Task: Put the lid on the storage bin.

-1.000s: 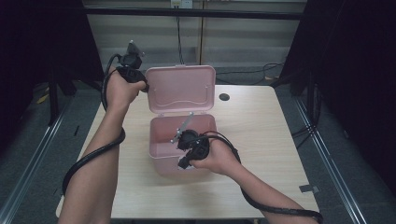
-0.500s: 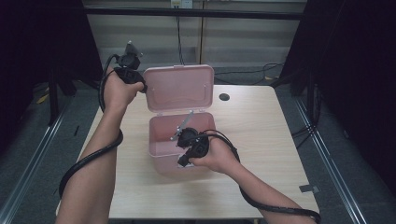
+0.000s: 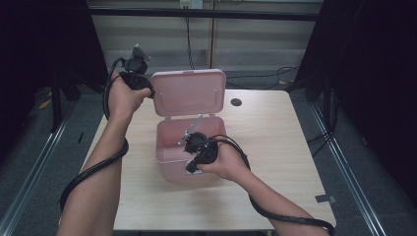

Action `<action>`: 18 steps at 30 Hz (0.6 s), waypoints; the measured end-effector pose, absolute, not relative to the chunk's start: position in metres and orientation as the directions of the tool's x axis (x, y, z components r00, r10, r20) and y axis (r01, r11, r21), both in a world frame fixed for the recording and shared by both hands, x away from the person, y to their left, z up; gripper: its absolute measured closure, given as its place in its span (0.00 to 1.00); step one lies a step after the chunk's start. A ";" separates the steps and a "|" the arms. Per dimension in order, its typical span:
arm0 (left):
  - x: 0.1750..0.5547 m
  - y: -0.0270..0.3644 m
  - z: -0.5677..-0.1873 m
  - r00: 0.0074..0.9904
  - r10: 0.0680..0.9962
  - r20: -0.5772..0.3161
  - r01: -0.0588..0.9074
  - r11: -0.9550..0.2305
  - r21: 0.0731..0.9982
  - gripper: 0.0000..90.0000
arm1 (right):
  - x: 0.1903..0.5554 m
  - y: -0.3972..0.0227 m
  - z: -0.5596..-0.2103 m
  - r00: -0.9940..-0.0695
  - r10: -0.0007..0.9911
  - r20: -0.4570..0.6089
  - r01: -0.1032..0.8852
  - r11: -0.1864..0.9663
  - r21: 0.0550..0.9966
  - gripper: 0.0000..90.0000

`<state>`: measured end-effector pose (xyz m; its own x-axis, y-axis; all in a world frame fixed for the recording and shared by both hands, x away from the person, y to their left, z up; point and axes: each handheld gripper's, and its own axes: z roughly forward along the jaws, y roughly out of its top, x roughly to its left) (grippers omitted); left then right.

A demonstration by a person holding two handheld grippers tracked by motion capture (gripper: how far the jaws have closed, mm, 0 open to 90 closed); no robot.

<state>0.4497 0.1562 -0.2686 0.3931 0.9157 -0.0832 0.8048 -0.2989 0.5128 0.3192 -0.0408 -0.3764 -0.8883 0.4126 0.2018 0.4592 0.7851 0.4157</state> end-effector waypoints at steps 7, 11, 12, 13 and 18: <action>0.447 0.158 -0.268 0.391 0.917 -0.083 0.807 -0.298 0.510 0.97 | 0.323 -0.041 -0.377 -0.885 0.419 0.202 0.465 0.780 0.418 1.00; 0.447 0.159 -0.267 0.391 0.917 -0.081 0.810 -0.301 0.503 0.97 | 0.325 -0.041 -0.377 -0.880 0.429 0.202 0.474 0.777 0.414 1.00; 0.447 0.159 -0.267 0.391 0.917 -0.082 0.811 -0.301 0.502 0.97 | 0.325 -0.041 -0.377 -0.877 0.436 0.203 0.480 0.775 0.412 1.00; 0.446 0.159 -0.267 0.391 0.917 -0.082 0.812 -0.302 0.500 0.97 | 0.326 -0.041 -0.377 -0.878 0.435 0.203 0.479 0.774 0.414 1.00; 0.445 0.160 -0.267 0.392 0.916 -0.085 0.814 -0.302 0.495 0.97 | 0.327 -0.041 -0.377 -0.873 0.442 0.208 0.488 0.770 0.412 1.00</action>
